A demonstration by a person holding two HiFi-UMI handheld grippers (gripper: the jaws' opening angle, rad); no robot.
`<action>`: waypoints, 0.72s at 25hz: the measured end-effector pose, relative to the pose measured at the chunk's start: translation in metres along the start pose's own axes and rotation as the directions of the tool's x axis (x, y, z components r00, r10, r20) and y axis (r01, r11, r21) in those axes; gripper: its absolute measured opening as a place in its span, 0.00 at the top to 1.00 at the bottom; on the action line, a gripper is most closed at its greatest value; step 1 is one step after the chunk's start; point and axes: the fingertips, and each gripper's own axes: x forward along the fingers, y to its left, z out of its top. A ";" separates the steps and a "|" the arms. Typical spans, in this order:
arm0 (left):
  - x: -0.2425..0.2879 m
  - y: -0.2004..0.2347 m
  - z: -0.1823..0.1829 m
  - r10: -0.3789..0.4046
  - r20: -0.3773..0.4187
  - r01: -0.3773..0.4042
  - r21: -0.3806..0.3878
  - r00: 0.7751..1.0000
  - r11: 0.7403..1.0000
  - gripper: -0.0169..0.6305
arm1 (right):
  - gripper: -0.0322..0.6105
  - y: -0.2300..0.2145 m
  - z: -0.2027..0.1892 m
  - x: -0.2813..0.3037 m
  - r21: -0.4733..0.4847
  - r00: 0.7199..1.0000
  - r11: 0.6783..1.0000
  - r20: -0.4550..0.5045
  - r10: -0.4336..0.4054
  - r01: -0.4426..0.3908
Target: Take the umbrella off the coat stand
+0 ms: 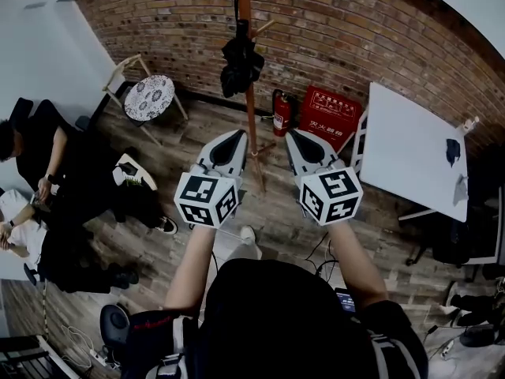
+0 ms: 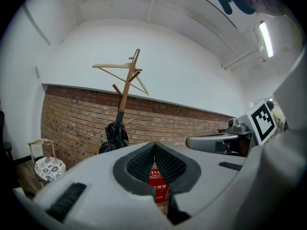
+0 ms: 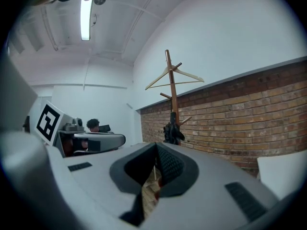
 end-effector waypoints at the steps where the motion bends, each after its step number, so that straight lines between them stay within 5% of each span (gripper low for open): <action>1: 0.005 0.004 0.002 -0.003 0.000 0.003 0.001 1.000 1.000 0.94 | 0.90 -0.002 0.001 0.005 -0.003 1.000 1.000 0.000 -0.003 0.003; 18: 0.065 0.078 0.025 -0.056 -0.004 0.056 0.005 0.998 0.998 0.94 | 0.90 -0.025 0.023 0.098 -0.009 0.999 0.999 -0.013 -0.041 0.041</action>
